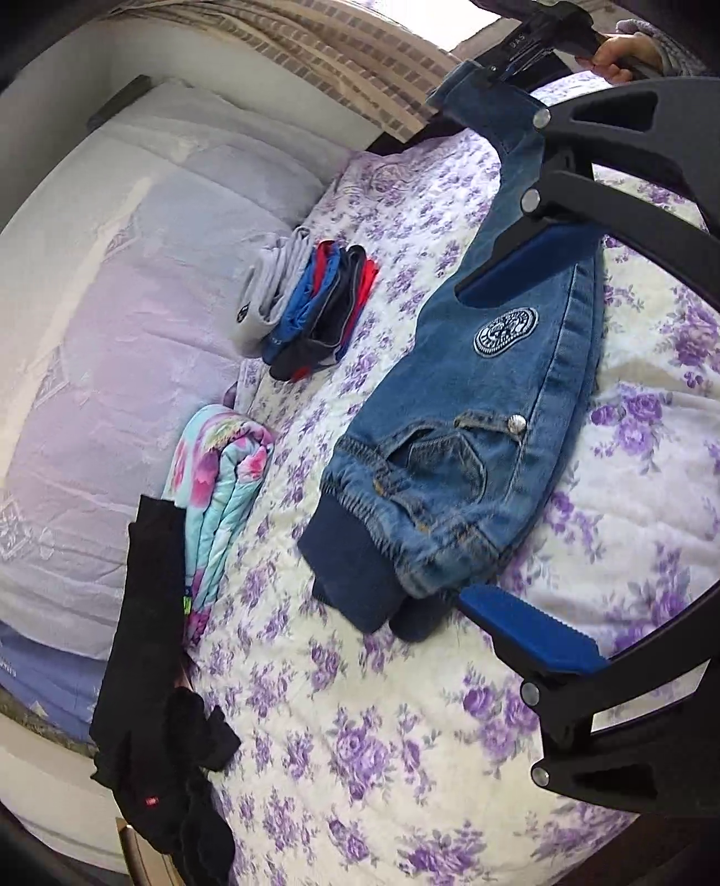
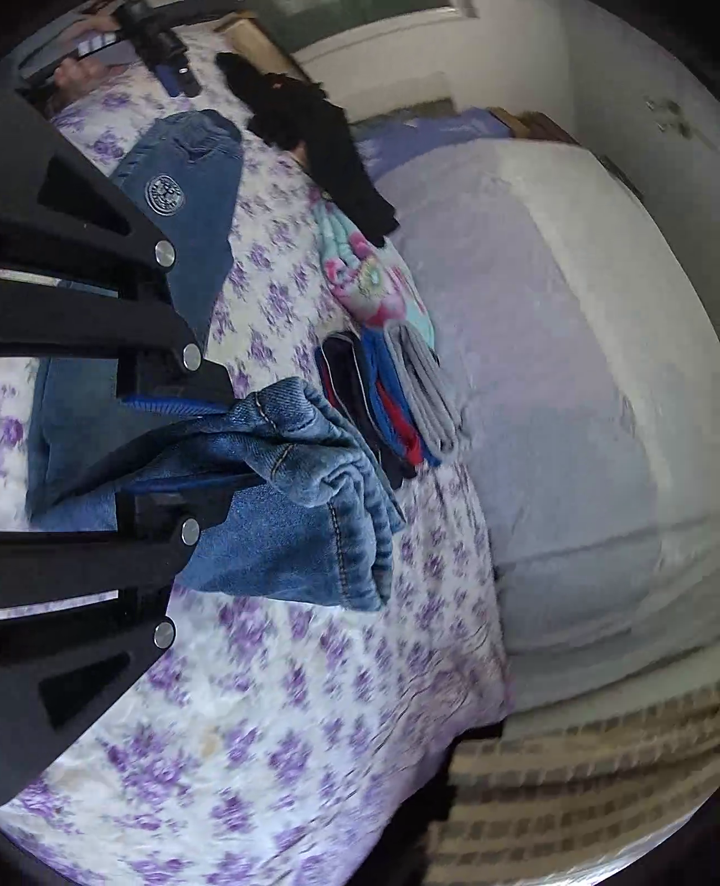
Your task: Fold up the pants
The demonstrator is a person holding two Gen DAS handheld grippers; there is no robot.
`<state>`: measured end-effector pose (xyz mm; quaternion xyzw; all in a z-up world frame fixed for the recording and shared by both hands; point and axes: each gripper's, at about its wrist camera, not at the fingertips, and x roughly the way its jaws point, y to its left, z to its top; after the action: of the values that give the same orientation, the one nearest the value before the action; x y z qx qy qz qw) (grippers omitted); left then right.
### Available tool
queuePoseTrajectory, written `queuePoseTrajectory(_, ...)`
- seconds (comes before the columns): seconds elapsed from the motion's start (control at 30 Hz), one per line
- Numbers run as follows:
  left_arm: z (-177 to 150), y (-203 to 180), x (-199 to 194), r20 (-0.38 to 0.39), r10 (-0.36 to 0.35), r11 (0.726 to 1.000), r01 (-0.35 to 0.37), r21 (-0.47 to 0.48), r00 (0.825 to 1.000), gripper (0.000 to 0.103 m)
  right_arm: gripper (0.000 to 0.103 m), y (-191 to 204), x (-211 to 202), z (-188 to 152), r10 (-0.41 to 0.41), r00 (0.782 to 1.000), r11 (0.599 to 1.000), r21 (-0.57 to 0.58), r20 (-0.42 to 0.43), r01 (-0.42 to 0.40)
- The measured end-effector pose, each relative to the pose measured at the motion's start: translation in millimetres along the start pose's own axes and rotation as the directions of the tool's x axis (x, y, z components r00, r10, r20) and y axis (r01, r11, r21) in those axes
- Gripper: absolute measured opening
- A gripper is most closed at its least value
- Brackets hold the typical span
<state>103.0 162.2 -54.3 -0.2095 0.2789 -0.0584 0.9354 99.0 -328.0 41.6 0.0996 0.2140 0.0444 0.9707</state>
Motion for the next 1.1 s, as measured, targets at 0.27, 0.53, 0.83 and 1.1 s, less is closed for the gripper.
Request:
queuePoseTrajectory(0.27, -7, 34, -22, 0.006, 0.022, 0.999, -0.022, -0.049, 1.000, 0.098, 0.018, 147, 63, -37, 0.106, 0.980, 0.906, -0.390, -0.168, -0.165)
queuePoseTrajectory(0.53, -16, 51, -27, -0.012, 0.018, 0.997, -0.019, -0.075, 1.000, 0.098, 0.022, 187, 87, -98, -0.001, 0.949, 0.807, -0.561, -0.314, -0.185)
queuePoseTrajectory(0.83, -21, 50, -19, -0.033, 0.001, 0.997, -0.004, -0.081, 0.999, 0.098, 0.075, 180, 36, -62, 0.303, 0.865, 0.804, -0.380, -0.400, -0.458)
queuePoseTrajectory(1.1, -24, 51, -13, -0.052, 0.002, 0.996, -0.007, -0.094, 0.999, 0.098, 0.076, 158, 68, -33, 0.021, 0.981, 0.907, -0.410, -0.191, -0.099)
